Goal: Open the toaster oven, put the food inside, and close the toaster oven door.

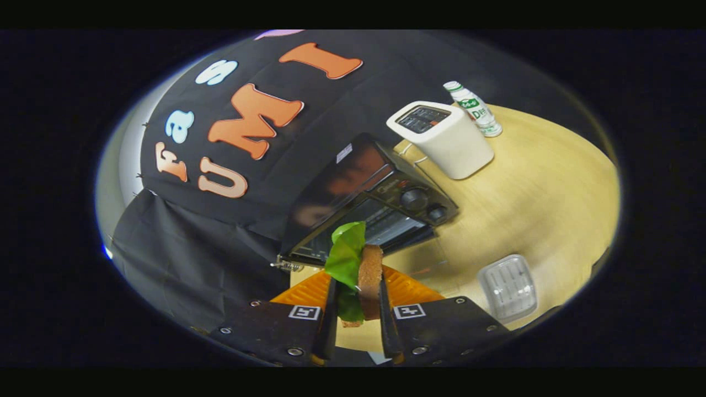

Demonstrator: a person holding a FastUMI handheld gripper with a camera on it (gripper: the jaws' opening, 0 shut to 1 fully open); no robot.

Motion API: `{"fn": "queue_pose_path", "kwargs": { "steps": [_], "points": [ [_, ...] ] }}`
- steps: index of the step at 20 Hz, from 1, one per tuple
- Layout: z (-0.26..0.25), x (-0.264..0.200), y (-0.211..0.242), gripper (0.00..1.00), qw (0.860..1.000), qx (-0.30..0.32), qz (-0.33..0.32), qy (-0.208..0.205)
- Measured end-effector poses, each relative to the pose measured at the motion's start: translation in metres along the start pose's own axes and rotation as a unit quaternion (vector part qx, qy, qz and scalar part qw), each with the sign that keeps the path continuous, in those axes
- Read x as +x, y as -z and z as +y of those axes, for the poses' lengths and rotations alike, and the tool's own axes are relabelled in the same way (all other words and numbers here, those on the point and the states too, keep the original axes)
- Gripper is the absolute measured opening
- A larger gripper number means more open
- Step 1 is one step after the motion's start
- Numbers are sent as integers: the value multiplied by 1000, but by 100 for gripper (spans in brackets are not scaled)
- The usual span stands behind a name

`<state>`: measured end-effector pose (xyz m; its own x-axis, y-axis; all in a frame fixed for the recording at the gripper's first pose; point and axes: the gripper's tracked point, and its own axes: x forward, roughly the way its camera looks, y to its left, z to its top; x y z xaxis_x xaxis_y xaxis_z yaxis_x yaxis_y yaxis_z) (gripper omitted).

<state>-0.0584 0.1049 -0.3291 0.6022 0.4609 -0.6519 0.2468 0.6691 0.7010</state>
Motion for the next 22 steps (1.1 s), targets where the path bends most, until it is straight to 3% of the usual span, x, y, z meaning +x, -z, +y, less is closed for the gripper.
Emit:
{"fn": "queue_pose_path", "kwargs": {
  "steps": [10, 14, 22],
  "points": [
    [15, 74, 6, 34, 997, 58, -53, -11],
    [18, 95, 4, 34, 988, 127, -79, -31],
    [20, 131, 0, 34, 981, 122, -146, -26]
  ]
}}
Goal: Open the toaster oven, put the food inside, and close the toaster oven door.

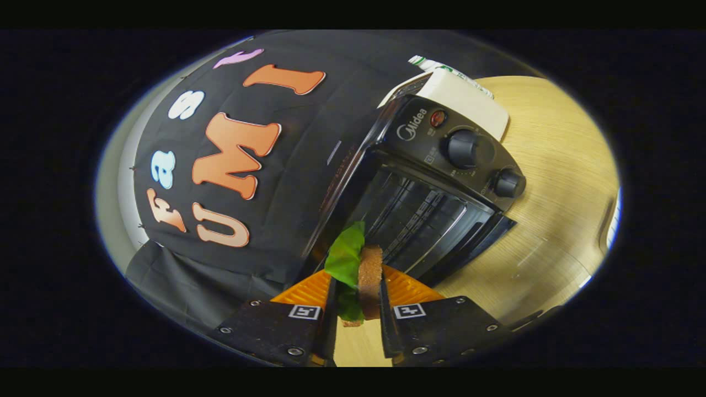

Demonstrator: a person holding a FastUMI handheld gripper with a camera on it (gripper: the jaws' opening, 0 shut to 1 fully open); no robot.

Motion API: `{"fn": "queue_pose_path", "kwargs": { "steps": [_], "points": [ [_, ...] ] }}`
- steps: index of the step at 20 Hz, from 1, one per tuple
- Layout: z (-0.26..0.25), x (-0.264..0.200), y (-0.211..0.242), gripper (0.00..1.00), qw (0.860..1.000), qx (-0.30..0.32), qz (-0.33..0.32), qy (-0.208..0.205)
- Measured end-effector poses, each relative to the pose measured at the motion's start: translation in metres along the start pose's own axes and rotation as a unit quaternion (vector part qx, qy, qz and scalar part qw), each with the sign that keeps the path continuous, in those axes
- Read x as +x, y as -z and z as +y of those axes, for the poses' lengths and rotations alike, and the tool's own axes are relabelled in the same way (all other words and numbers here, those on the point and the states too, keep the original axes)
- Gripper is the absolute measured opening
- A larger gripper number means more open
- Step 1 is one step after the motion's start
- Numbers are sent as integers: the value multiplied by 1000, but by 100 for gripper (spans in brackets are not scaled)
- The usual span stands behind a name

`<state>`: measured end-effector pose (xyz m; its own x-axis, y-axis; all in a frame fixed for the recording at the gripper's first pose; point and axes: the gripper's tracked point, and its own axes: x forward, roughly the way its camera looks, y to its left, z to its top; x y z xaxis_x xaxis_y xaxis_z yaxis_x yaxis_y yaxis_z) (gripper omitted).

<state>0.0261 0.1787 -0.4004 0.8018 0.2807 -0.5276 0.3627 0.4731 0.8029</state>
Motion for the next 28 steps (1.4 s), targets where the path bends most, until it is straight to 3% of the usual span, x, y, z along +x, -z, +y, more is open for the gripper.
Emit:
{"fn": "queue_pose_path", "kwargs": {
  "steps": [12, 16, 19, 22, 25, 28],
  "points": [
    [-11, 45, -11, 34, 994, 74, -79, 16],
    [-16, 44, -7, 35, 994, 69, -80, 35],
    [-21, 36, 6, 54, 996, 57, -45, 59],
    [-28, 19, 14, 63, 996, 27, -8, 79],
    [-35, 7, 14, 82, 996, 6, 21, 83],
    [-35, 14, 4, 84, 995, 9, 24, 99]
  ]
}}
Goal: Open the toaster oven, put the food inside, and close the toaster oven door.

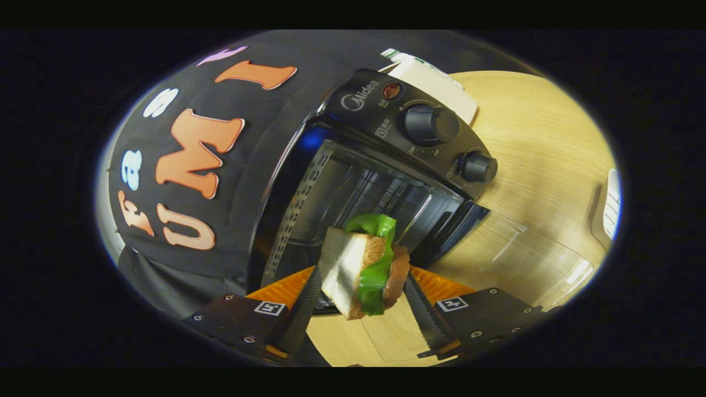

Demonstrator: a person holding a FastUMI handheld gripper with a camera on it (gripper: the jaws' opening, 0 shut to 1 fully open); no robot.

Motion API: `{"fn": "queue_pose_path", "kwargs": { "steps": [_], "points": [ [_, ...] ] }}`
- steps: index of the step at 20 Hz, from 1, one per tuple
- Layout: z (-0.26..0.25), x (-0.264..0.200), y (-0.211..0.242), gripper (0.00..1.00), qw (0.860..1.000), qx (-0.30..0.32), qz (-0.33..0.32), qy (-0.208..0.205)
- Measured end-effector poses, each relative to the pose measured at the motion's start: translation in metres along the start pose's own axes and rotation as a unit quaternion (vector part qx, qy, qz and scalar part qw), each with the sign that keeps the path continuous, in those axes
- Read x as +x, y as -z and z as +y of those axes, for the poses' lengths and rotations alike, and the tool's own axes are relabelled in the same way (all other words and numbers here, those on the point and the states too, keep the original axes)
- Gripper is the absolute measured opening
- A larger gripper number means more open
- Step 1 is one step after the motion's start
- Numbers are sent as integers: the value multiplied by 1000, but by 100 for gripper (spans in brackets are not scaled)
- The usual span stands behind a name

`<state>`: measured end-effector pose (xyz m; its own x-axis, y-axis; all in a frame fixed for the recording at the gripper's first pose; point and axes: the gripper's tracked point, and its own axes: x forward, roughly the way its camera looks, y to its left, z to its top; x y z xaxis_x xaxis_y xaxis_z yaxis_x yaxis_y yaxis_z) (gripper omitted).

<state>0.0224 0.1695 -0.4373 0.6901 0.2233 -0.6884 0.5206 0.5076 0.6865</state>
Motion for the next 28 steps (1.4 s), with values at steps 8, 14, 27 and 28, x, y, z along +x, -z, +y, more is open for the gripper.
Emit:
{"fn": "queue_pose_path", "kwargs": {
  "steps": [8, 14, 27, 28],
  "points": [
    [9, 4, 17, 91, 996, -81, 48, 4],
    [-3, -11, 18, 96, 990, -125, 65, 4],
    [-83, -134, 50, 96, 900, -411, 140, 35],
    [-93, -135, 57, 97, 895, -419, 150, 41]
  ]
}}
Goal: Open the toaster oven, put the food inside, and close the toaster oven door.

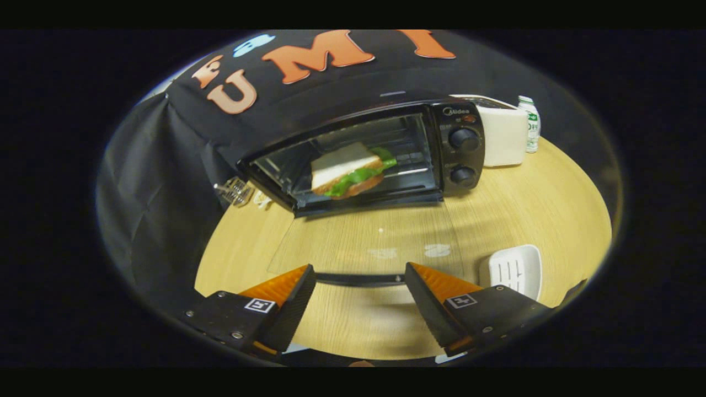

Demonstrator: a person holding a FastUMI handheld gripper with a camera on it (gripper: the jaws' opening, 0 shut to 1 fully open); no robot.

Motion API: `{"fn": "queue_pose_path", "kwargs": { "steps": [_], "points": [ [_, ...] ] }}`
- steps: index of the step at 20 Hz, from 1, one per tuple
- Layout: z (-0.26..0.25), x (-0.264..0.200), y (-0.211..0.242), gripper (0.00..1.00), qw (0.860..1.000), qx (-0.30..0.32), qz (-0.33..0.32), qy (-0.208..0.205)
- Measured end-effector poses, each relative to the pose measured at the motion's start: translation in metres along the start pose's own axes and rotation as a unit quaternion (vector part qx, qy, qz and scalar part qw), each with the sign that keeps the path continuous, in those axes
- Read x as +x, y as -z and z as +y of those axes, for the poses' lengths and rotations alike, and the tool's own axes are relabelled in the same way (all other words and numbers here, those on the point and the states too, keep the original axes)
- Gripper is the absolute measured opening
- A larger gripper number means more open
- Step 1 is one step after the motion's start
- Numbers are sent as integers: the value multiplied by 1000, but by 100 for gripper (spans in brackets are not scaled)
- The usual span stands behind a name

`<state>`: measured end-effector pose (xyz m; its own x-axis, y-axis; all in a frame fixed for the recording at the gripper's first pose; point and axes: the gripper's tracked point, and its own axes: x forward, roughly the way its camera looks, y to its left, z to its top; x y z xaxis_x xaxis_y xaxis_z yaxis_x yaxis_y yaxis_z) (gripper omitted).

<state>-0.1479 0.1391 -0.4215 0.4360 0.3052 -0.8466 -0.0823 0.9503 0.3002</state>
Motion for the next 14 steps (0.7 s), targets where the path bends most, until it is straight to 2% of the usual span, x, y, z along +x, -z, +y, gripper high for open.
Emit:
{"fn": "queue_pose_path", "kwargs": {
  "steps": [7, 14],
  "points": [
    [-6, 14, 47, 97, 996, -53, 63, 16],
    [-13, 48, 49, 98, 992, -85, 73, 56]
  ]
}}
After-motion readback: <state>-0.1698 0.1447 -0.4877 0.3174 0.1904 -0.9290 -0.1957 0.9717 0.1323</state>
